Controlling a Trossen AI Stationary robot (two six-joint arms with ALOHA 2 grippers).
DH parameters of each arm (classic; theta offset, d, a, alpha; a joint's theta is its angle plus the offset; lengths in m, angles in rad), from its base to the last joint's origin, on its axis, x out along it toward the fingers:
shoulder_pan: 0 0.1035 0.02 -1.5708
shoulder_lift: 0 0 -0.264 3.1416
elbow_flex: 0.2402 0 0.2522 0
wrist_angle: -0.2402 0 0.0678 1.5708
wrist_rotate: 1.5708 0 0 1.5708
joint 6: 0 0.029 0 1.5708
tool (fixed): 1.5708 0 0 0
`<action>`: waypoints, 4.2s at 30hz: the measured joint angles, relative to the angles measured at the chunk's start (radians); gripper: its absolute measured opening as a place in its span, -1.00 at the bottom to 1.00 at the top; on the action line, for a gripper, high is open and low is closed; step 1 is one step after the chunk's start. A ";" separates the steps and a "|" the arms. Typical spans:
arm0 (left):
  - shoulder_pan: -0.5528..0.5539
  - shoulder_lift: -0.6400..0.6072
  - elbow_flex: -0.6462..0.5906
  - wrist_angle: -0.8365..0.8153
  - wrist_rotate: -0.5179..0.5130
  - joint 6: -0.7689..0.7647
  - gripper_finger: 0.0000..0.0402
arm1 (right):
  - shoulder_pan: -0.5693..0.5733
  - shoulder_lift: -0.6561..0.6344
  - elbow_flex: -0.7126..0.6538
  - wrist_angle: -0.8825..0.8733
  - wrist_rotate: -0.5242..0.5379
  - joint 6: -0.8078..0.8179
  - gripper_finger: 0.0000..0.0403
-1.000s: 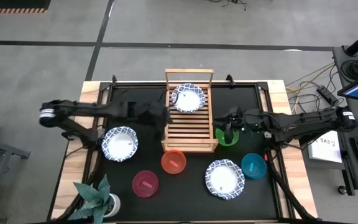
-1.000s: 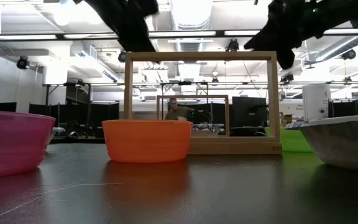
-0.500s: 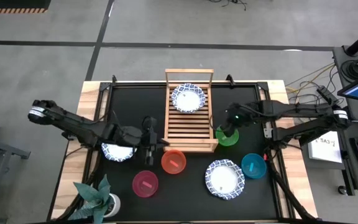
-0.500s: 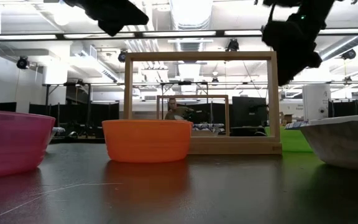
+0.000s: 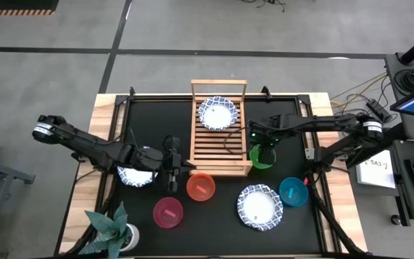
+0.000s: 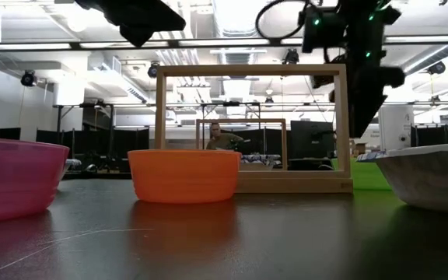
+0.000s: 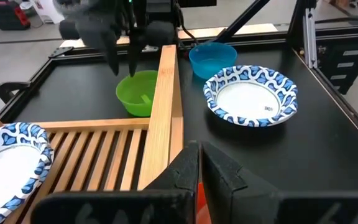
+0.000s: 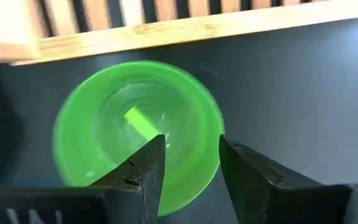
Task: Place and stack bowls onto a shelf
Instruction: Put the green bowl on the shelf
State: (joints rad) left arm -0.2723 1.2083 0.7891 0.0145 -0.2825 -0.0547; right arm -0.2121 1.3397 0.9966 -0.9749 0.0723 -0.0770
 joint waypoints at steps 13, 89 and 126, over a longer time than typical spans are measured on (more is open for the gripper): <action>-0.004 0.000 -0.006 -0.007 0.000 0.000 -1.00 | -0.087 0.088 -0.022 0.073 0.024 -0.099 -0.23; -0.061 -0.216 -0.014 -0.225 -0.374 -0.087 -1.00 | -0.129 0.004 -0.071 0.562 -0.151 0.571 -0.92; -0.094 -0.217 -0.014 -0.209 -0.372 -0.167 -1.00 | -0.119 0.091 -0.128 0.458 -0.047 0.490 -0.95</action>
State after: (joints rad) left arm -0.3664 0.9916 0.7750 -0.1943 -0.6544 -0.2221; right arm -0.3313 1.4305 0.8684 -0.5168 0.0254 0.4127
